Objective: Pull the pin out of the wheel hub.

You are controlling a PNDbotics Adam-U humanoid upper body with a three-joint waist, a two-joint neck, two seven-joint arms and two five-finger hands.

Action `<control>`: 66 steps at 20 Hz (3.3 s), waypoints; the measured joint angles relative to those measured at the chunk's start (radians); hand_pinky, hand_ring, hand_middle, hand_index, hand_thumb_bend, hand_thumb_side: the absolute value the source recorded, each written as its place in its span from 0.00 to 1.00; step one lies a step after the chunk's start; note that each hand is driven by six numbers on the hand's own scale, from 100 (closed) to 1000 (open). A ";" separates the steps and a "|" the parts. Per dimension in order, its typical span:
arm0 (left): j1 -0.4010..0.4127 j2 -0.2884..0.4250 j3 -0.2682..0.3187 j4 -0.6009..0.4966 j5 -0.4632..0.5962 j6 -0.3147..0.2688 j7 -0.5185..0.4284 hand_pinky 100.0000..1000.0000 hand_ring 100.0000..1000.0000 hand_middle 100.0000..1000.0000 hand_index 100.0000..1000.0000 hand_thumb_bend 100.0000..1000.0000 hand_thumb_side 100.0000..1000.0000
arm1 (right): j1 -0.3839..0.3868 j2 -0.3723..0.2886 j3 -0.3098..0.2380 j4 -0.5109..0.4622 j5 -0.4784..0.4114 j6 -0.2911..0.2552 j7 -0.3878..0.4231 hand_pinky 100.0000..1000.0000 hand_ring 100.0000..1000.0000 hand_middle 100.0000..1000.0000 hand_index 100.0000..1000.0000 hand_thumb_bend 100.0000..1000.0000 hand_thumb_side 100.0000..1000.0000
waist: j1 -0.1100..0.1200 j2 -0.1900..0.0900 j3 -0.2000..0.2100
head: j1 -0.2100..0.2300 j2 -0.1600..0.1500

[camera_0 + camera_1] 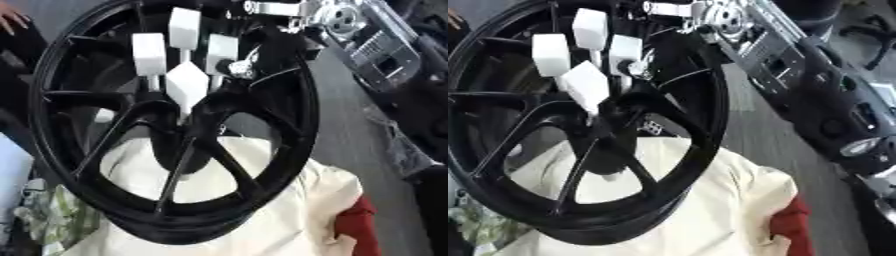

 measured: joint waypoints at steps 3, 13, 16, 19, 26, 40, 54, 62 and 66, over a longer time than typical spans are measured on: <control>-0.001 0.000 0.000 0.000 0.000 0.000 0.000 0.79 0.78 0.68 0.72 0.41 0.64 | 0.000 0.006 0.003 0.000 -0.003 0.000 -0.008 0.82 0.70 0.51 0.73 0.19 0.34 | 0.000 0.001 0.000 | 0.000 0.000; -0.001 0.001 0.000 0.000 0.000 0.000 0.000 0.79 0.78 0.68 0.72 0.41 0.64 | -0.006 0.015 0.003 0.012 -0.023 0.006 -0.055 0.77 0.58 0.31 0.53 0.14 0.01 | -0.001 0.006 0.001 | 0.000 0.000; -0.001 0.001 0.000 0.000 0.000 0.000 0.000 0.79 0.78 0.68 0.72 0.41 0.64 | -0.008 0.015 0.003 0.016 -0.034 0.014 -0.065 0.77 0.56 0.26 0.49 0.11 0.00 | -0.002 0.006 0.001 | -0.001 0.000; -0.001 0.001 0.000 0.000 0.000 0.000 0.000 0.79 0.78 0.68 0.72 0.41 0.64 | -0.008 0.015 0.003 0.019 -0.045 0.024 -0.075 0.76 0.55 0.23 0.47 0.12 0.00 | -0.003 0.006 0.001 | -0.004 0.000; -0.001 0.001 0.000 0.000 0.000 0.000 0.000 0.79 0.78 0.68 0.72 0.41 0.64 | -0.019 0.014 -0.005 0.011 -0.076 0.047 -0.097 0.76 0.53 0.18 0.43 0.19 0.00 | -0.003 0.007 0.001 | -0.008 0.000; 0.000 0.001 -0.001 0.000 0.000 0.000 0.000 0.79 0.79 0.68 0.72 0.41 0.64 | -0.052 -0.009 -0.087 -0.070 -0.170 0.094 -0.056 0.76 0.51 0.17 0.42 0.18 0.00 | -0.004 0.007 -0.006 | -0.009 0.002; 0.009 0.001 0.009 0.000 0.000 -0.002 0.013 0.79 0.79 0.68 0.72 0.41 0.64 | 0.222 -0.302 -0.349 -0.291 -0.384 0.169 -0.244 0.77 0.52 0.23 0.48 0.10 0.00 | 0.021 0.007 -0.076 | 0.046 0.001; 0.009 0.001 0.026 -0.001 0.000 -0.005 0.031 0.79 0.79 0.68 0.72 0.41 0.64 | 0.433 -0.392 -0.473 -0.266 -0.460 0.134 -0.371 0.83 0.68 0.50 0.71 0.17 0.02 | 0.038 0.025 -0.137 | 0.096 -0.010; 0.007 0.001 0.028 -0.001 0.000 -0.006 0.034 0.79 0.79 0.68 0.72 0.41 0.64 | 0.717 -0.361 -0.557 -0.254 -0.411 0.054 -0.410 0.90 0.84 0.75 0.87 0.27 0.17 | 0.039 0.027 -0.118 | 0.100 -0.016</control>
